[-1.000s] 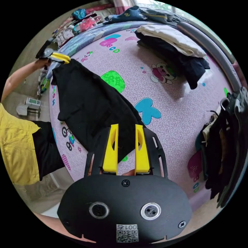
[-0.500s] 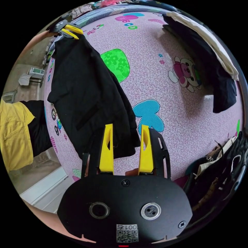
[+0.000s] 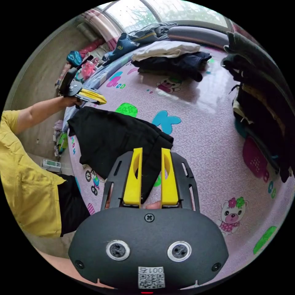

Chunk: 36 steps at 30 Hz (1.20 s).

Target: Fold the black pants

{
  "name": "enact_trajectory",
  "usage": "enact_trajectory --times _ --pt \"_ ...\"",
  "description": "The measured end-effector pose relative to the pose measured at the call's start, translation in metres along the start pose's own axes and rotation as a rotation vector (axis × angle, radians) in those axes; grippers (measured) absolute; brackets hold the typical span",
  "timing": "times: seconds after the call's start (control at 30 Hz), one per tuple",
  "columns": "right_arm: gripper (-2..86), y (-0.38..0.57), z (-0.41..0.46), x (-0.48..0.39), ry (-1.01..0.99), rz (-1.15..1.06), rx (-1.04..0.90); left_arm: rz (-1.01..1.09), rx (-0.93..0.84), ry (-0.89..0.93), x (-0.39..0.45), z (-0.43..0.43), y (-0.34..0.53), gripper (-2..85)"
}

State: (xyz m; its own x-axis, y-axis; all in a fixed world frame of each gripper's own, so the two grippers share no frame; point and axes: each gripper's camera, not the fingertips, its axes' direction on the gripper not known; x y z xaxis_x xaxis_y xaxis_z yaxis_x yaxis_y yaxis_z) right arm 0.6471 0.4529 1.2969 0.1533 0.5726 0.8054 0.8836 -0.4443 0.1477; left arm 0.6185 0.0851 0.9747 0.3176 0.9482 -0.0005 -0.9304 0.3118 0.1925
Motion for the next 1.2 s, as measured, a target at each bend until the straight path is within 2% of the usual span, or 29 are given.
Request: enact_trajectory --times 0.07,0.13,0.3,0.53,0.6,0.73,0.87,1.0,1.1,1.13,1.2 --pt "9.0 -0.006 0.001 0.002 0.027 -0.045 -0.018 0.057 -0.022 0.007 0.001 0.017 -0.037 -1.1" --pt "9.4 -0.019 0.013 0.005 0.034 -0.140 -0.115 0.117 -0.048 0.059 0.001 0.035 -0.070 -1.1" --pt "10.0 -0.031 0.041 0.012 0.005 -0.266 -0.275 0.232 -0.121 0.256 -0.011 0.086 -0.140 -0.3" --pt "6.4 -0.020 0.063 0.002 0.060 -0.421 -0.376 0.312 -0.249 0.365 -0.023 0.146 -0.182 2.1" --pt "4.3 -0.009 0.060 -0.010 0.127 -0.488 -0.371 0.358 -0.281 0.332 -0.021 0.162 -0.188 2.3" --pt "2.2 0.029 0.035 -0.043 0.133 -0.595 -0.277 0.401 -0.286 0.357 -0.022 0.175 -0.196 4.0" --pt "1.7 0.074 0.010 -0.080 0.187 -0.666 -0.186 0.474 -0.296 0.567 -0.022 0.177 -0.206 5.6" --pt "1.4 0.123 -0.004 -0.108 0.207 -0.631 -0.106 0.559 -0.341 0.806 -0.010 0.176 -0.206 3.1" --pt "1.4 0.154 -0.009 -0.124 0.199 -0.589 -0.057 0.571 -0.333 0.858 -0.003 0.174 -0.207 2.7" --pt "1.4 0.165 -0.009 -0.132 0.200 -0.581 -0.044 0.570 -0.327 0.854 -0.001 0.174 -0.208 2.7" --pt "1.3 0.182 -0.010 -0.145 0.195 -0.581 -0.027 0.540 -0.256 0.663 0.007 0.177 -0.212 3.4"
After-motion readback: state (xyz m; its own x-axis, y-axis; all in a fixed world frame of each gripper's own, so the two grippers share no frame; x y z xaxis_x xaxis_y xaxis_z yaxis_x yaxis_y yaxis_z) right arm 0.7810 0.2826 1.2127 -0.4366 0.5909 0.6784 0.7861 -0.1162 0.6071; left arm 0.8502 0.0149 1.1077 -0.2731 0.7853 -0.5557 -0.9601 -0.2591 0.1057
